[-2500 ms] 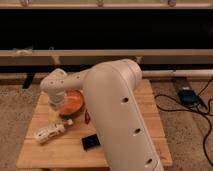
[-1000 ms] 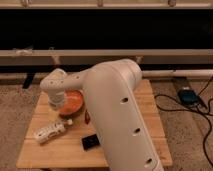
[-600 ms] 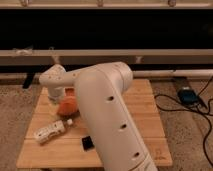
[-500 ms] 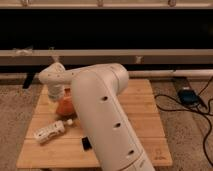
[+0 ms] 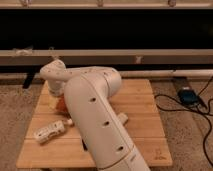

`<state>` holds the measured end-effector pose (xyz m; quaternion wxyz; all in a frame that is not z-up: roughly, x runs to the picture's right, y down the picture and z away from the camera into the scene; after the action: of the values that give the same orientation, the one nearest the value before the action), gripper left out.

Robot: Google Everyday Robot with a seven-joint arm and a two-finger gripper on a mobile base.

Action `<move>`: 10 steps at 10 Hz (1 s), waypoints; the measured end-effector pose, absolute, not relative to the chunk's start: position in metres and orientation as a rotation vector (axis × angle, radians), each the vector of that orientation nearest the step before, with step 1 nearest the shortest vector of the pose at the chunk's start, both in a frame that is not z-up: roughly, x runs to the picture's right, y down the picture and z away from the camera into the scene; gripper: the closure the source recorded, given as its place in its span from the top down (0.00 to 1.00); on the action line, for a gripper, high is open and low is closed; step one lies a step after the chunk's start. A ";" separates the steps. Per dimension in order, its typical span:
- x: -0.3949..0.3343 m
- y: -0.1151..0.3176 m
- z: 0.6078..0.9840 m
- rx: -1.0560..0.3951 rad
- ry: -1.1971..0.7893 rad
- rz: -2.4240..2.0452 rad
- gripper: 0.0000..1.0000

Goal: Push the ceramic bowl across the table

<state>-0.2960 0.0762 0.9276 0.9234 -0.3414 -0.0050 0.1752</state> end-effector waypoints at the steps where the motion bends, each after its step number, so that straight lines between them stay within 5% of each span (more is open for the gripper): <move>1: -0.295 0.079 0.929 -0.677 0.013 0.350 0.80; 10: -0.242 0.063 0.949 -0.569 0.155 0.371 0.80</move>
<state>-0.2416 0.0628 0.9492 0.9399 -0.2790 0.0758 0.1817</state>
